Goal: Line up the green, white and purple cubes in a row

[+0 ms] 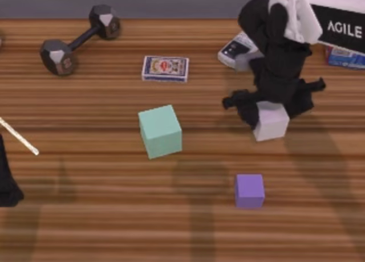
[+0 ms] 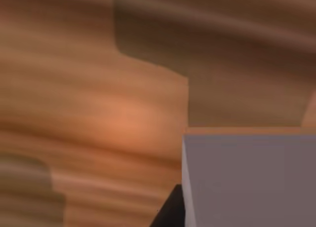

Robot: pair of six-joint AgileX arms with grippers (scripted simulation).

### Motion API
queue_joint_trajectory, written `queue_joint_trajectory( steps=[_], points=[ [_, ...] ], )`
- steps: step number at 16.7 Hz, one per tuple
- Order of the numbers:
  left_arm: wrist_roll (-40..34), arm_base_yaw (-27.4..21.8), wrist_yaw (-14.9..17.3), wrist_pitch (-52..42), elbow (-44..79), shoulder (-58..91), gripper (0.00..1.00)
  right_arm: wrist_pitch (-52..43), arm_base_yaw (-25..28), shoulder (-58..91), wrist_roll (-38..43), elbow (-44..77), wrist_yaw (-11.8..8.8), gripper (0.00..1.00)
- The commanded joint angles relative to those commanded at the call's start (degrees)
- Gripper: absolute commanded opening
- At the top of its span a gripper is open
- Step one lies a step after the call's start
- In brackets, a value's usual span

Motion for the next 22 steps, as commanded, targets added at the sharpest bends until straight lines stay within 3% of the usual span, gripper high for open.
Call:
queue_joint_trajectory(
  steps=[9,18,22],
  points=[
    [0.00,0.00,0.00,0.00,0.00,0.00,1.00,-2.12,1.32,-1.21,2.29,0.92,0.05,0.00],
    [0.00,0.00,0.00,0.00,0.00,0.00,1.00,-2.60,17.30,-7.11,28.89,-5.26,0.38,0.00],
    [0.00,0.00,0.00,0.00,0.00,0.00,1.00,-2.28,20.16,-8.81,32.81,-6.50,0.54,0.00]
  ],
)
